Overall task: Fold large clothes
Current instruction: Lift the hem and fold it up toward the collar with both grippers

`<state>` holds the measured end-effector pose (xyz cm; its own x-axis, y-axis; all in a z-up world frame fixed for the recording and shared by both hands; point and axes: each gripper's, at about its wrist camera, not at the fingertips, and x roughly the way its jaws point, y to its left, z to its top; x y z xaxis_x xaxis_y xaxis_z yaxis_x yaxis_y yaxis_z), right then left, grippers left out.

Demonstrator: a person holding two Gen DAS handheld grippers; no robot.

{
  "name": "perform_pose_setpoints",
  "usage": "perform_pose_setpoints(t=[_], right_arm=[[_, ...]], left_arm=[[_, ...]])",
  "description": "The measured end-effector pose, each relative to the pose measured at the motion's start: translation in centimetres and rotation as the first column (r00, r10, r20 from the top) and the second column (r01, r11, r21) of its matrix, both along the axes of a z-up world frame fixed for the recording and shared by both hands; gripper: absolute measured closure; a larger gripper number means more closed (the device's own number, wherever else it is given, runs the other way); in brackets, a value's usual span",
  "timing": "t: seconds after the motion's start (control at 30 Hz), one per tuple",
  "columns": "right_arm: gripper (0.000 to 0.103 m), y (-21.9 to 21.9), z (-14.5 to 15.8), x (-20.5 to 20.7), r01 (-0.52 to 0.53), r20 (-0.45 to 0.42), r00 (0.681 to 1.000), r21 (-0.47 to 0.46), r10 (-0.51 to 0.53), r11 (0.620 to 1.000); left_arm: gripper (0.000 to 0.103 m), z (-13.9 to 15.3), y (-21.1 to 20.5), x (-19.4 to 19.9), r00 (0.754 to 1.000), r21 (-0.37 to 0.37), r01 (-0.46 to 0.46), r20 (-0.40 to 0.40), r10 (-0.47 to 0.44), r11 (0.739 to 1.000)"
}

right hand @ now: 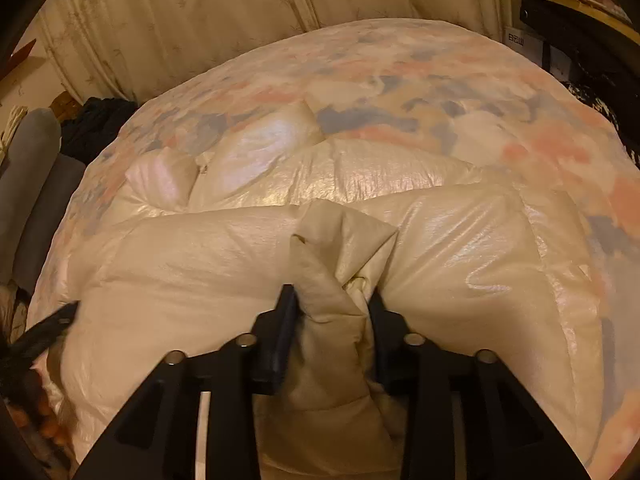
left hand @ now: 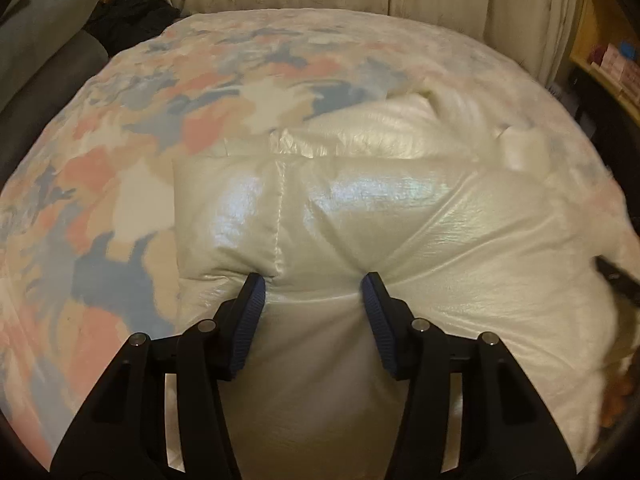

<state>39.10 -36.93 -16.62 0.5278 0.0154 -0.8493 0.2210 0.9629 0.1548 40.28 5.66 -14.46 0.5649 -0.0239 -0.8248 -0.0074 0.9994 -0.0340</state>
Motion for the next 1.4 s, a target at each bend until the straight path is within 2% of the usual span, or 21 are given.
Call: perform_pose_setpoints(t=[0.03,0.1,0.3,0.4,0.47,0.57,0.7,0.77,0.87,0.93,1.0,1.03,1.07,1.1,1.23,1.4], right_arm=[[0.048,0.2,0.5,-0.2,0.005,-0.002,1.0,-0.01,-0.005,1.0],[0.037,0.4,1.3,-1.0,0.017,0.014,1.0,-0.044,-0.016,0.999],[0.037,3.2,6.4,-4.4,0.045,0.126,0.992,-0.141,-0.027,0.989],[0.037,6.7,7.8,-4.0,-0.008,0.161,0.986,-0.15,0.033,0.989],[0.037,9.2,7.7,-3.2,-0.074,0.151,0.984,-0.141,0.095,0.987],[0.037,11.8,5.8,-1.1,-0.136,0.103,0.983,-0.12,0.149,0.983],[0.037,12.5,1.8,1.4,-0.164,0.014,0.985,-0.195,0.17,0.967],[0.037,12.1,1.2,1.6,-0.172,0.019,0.984,-0.214,0.18,0.962],[0.038,10.4,1.1,1.1,-0.126,0.034,0.99,-0.261,0.139,0.957],[0.048,8.3,0.8,0.6,-0.115,0.044,0.99,-0.27,0.132,0.956],[0.049,6.3,0.7,0.1,-0.098,0.045,0.992,-0.273,0.115,0.957],[0.046,5.2,0.9,-0.4,-0.07,0.044,0.995,-0.286,0.086,0.956],[0.039,4.1,0.9,-0.5,-0.042,0.038,0.998,-0.295,0.055,0.954],[0.026,2.8,0.9,-1.0,0.014,0.026,1.0,-0.323,-0.006,0.946],[0.025,-1.6,2.3,-3.8,0.091,0.035,0.996,-0.195,-0.085,0.977],[0.025,-2.3,6.1,-8.7,0.102,0.069,0.993,-0.131,-0.093,0.986]], left_arm=[[0.054,-0.1,0.0,0.0,1.0,0.008,-0.001,0.001,0.001,1.0],[0.054,0.4,-0.2,0.0,1.0,0.011,-0.004,-0.003,0.004,1.0],[0.054,4.7,-0.2,-1.9,0.994,-0.095,0.007,0.114,0.003,0.995],[0.054,5.5,-2.1,-1.8,0.991,-0.126,0.03,0.132,-0.014,0.992],[0.054,5.1,-3.4,-1.4,0.993,-0.124,0.038,0.119,-0.023,0.992],[0.054,3.0,-5.2,-0.1,0.997,-0.1,0.024,0.077,-0.016,0.995],[0.052,0.3,-6.3,1.1,0.996,0.006,0.011,0.093,-0.011,1.0],[0.049,-0.3,-6.6,1.4,0.995,0.043,0.02,0.098,-0.024,0.999],[0.042,-0.7,-5.9,1.8,0.995,0.045,0.016,0.094,-0.021,0.999],[0.04,-1.0,-4.8,2.1,0.996,0.038,0.006,0.087,-0.009,0.999],[0.04,-1.2,-3.5,2.5,0.997,0.027,-0.002,0.077,0.0,1.0],[0.04,-1.2,-3.0,2.5,0.998,0.034,-0.009,0.07,0.006,0.999],[0.04,-1.2,-2.6,2.6,0.998,0.039,-0.009,0.063,0.007,0.999],[0.04,-1.1,-2.3,2.5,0.999,0.037,0.0,0.053,-0.002,0.999],[0.041,0.1,-1.6,1.1,0.999,0.041,0.036,0.035,-0.038,0.999],[0.041,2.8,0.2,-2.9,0.998,-0.021,0.053,0.039,-0.052,0.998]])
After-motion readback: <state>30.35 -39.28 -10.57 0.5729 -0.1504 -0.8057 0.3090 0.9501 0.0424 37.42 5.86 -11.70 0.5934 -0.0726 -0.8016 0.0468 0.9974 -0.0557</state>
